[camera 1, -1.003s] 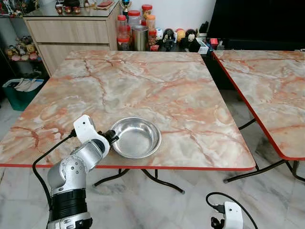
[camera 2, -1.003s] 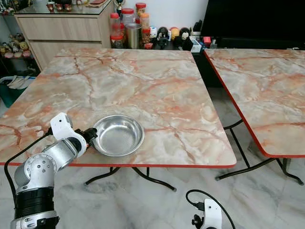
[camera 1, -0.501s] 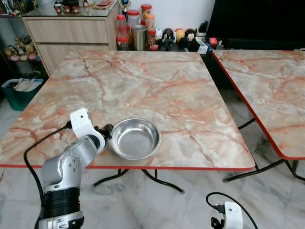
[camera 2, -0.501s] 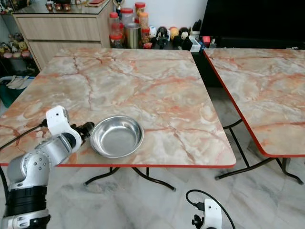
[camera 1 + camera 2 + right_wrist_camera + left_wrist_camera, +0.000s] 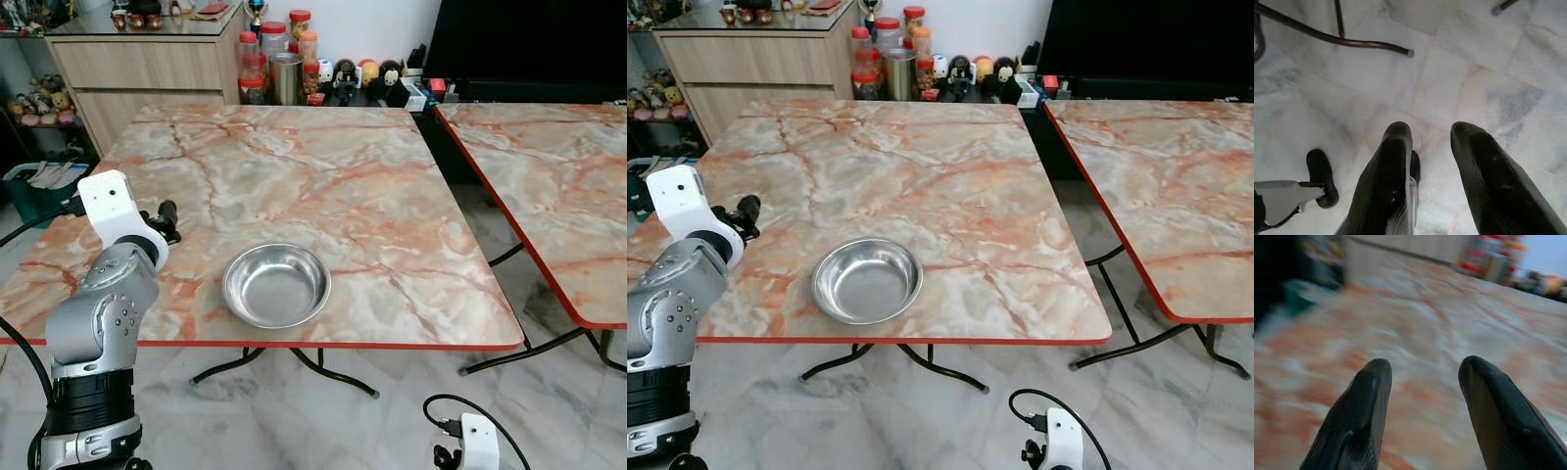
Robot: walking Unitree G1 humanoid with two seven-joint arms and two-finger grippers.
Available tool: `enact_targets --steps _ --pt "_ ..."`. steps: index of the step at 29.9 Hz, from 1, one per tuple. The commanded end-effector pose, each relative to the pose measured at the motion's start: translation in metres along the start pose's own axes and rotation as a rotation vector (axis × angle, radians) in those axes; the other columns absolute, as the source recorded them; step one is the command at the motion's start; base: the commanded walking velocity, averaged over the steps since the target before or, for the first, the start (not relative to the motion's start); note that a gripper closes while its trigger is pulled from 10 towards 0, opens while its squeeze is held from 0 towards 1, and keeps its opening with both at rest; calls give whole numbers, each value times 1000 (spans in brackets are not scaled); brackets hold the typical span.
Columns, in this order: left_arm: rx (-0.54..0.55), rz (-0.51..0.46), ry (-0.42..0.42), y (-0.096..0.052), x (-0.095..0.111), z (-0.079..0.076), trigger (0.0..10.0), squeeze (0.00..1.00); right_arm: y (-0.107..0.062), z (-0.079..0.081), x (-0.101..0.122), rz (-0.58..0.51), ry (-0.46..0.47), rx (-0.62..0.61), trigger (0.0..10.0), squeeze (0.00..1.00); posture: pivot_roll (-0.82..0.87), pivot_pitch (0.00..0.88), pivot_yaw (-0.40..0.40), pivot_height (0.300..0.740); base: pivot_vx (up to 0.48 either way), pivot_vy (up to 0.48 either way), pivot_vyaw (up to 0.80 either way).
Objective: Setting the table
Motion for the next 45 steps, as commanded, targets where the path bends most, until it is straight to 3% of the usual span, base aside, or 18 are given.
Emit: enact_targets --steps 1,4,5,8,10,14,17,18,20,23,27,29,32,36,40,44,45 --pt "136 2 143 2 -9 30 10000 0 0 -3 -1 6 -1 -10 10000 0 66 0 -41 740 0 0 0" --pt "203 -15 290 -1 -15 45 10000 0 0 -3 -1 7 -1 -10 10000 0 66 0 -41 740 0 0 0" --pt "269 11 328 -2 -28 61 10000 0 0 -3 -1 8 -3 -10 10000 0 66 0 -41 740 0 0 0" --pt "380 85 429 -9 -53 88 10000 0 0 -3 -1 9 -3 -11 10000 0 66 0 -41 740 0 0 0" --pt "397 97 446 -12 -58 93 10000 0 0 -3 -1 8 -3 -11 10000 0 66 0 -41 740 0 0 0" --pt "495 152 530 -21 -81 117 10000 0 0 -3 -1 9 -3 -11 10000 0 65 0 -42 740 0 0 0" --pt "590 207 529 -31 -99 137 10000 0 0 -3 -1 9 -3 -11 10000 0 65 0 -41 740 0 0 0" --pt "590 207 529 -31 -99 137 10000 0 0 -3 -1 9 -3 -11 10000 0 65 0 -41 740 0 0 0" --pt "669 318 512 -45 -129 158 10000 0 0 -3 -1 9 -1 -11 10000 0 64 0 -39 740 0 0 0" --pt "659 358 512 -49 -142 159 10000 0 0 -2 -1 9 -1 -11 10000 0 64 0 -39 740 0 0 0" --pt "618 481 480 -59 -180 156 10000 0 0 -2 -1 9 -1 -10 10000 0 64 0 -39 740 0 0 0" --pt "609 500 476 -60 -187 155 10000 0 0 -2 -1 9 -1 -10 10000 0 64 0 -39 740 0 0 0" --pt "522 596 491 -70 -221 143 10000 0 0 -2 -1 9 1 -12 10000 0 60 0 -39 740 0 0 0" --pt "499 632 464 -74 -232 139 10000 0 0 -3 -1 9 1 -13 10000 0 56 0 -38 740 0 0 0" --pt "332 723 393 -80 -259 112 10000 0 0 -3 -2 11 1 -14 10000 0 57 0 -38 740 0 0 0" --pt "193 745 321 -78 -270 85 10000 0 0 -3 -2 11 0 -13 10000 0 57 0 -38 740 0 0 0" --pt "193 745 321 -78 -270 85 10000 0 0 -3 -2 11 0 -13 10000 0 57 0 -38 740 0 0 0"
Point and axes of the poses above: a point about 5 cm out from each wrist's last joint towards the gripper, its own y axis pointing out of the wrist towards the gripper, its own x axis along the axis of the wrist's last joint, z = x × y, the point moved 3 cm from there along y, pointing out of the wrist towards the gripper, and after that the axes turned 11 degrees about y, right-handed, at the moved point
